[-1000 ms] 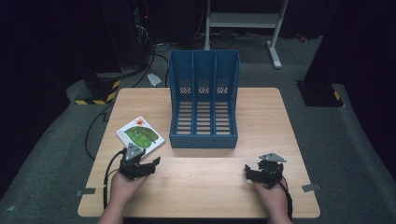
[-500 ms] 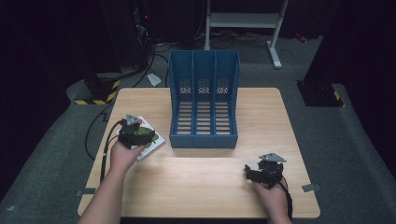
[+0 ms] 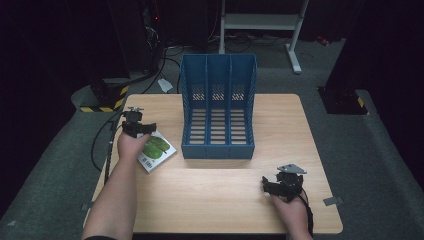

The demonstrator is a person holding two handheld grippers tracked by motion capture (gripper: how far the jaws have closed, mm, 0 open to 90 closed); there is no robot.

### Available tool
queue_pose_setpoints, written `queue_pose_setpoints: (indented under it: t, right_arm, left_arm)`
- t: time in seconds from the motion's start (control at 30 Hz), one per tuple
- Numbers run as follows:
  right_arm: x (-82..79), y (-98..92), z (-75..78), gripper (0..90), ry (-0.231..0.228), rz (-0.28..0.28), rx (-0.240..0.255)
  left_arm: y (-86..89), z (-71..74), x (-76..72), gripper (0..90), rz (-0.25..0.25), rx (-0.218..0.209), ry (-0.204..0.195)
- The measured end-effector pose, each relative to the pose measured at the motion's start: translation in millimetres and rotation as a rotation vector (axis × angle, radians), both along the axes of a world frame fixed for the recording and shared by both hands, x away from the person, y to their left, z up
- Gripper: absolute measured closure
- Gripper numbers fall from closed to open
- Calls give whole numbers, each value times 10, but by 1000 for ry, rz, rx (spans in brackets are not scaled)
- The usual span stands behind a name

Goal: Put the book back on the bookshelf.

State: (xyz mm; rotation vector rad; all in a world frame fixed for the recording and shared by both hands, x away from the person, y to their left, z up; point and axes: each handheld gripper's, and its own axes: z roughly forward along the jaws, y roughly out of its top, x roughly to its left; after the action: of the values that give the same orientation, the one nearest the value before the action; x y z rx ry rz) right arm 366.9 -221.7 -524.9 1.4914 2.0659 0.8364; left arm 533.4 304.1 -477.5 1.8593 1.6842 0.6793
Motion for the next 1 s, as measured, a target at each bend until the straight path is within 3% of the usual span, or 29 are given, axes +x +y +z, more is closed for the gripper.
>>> queue_pose_setpoints:
  t: [0.13,0.23,0.3,0.43,0.5,0.8,0.87,1.0]
  right_arm:
    - [-4,-2,-1,103,-2,7,-2]
    - [-5,-3,-1,103,-3,11,-3]
    - [-5,-3,-1,103,-3,12,-3]
    - [-6,-3,-1,104,-3,12,-3]
    - [-5,-4,-1,106,-6,14,-6]
    - [-9,3,0,109,-4,11,-3]
    - [-9,3,0,109,-4,12,-4]
    - [-8,3,0,109,-4,12,-3]
  left_arm:
    - [64,-149,93,196,45,-26,44]
    - [40,-223,127,195,49,-2,61]
    - [32,-254,140,195,55,-8,79]
    - [28,-264,112,248,32,-29,79]
    - [0,-262,81,253,21,-21,77]
    - [-103,-293,-231,255,-53,-34,42]
    - [-96,-308,-385,255,-61,-36,25]
    - [-111,-316,-527,255,-93,-37,15]
